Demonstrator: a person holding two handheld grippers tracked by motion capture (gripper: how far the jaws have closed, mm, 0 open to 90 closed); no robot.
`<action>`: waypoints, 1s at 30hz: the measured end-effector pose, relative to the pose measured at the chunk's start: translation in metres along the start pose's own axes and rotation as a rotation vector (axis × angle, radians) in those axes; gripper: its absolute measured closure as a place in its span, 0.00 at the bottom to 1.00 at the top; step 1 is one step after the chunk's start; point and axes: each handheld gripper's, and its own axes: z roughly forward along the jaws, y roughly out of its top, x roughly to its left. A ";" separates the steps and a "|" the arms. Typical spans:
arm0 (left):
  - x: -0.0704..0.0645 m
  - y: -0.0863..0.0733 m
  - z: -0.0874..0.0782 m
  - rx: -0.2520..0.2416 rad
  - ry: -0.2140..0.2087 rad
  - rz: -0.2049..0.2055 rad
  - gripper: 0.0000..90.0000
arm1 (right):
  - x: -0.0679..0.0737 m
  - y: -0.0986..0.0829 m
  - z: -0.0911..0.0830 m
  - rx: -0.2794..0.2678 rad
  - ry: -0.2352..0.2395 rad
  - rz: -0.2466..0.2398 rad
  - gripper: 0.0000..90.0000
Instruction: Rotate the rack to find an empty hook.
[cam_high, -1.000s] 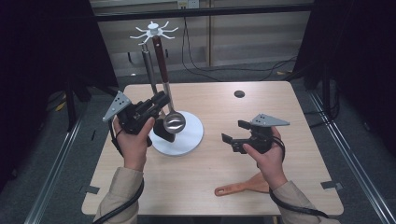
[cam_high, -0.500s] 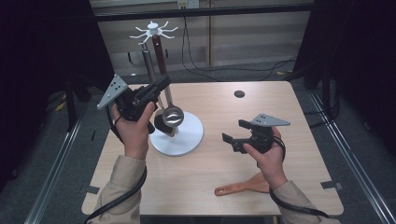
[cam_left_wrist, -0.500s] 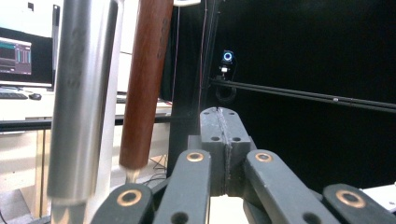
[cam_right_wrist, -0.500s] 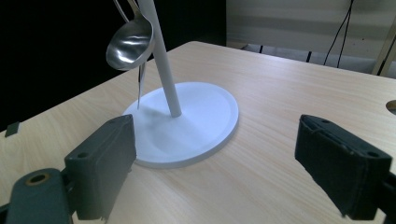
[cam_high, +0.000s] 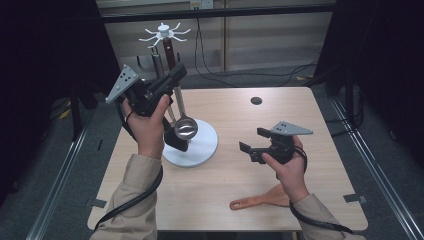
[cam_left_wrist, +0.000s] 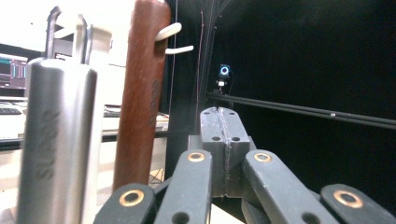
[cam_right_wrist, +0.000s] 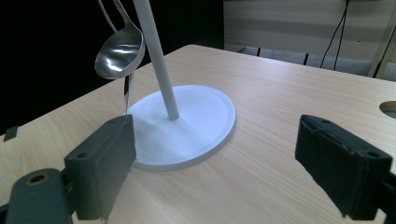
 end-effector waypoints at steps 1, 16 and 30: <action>0.001 0.001 0.001 0.000 0.003 0.010 1.00 | 0.000 0.000 0.000 -0.003 0.000 -0.001 0.13; 0.003 0.020 0.010 -0.059 0.018 -0.034 1.00 | -0.002 0.000 -0.001 -0.006 0.002 0.001 0.13; 0.013 0.021 0.001 -0.085 0.067 -0.075 1.00 | -0.002 0.000 -0.002 -0.004 0.004 -0.001 0.13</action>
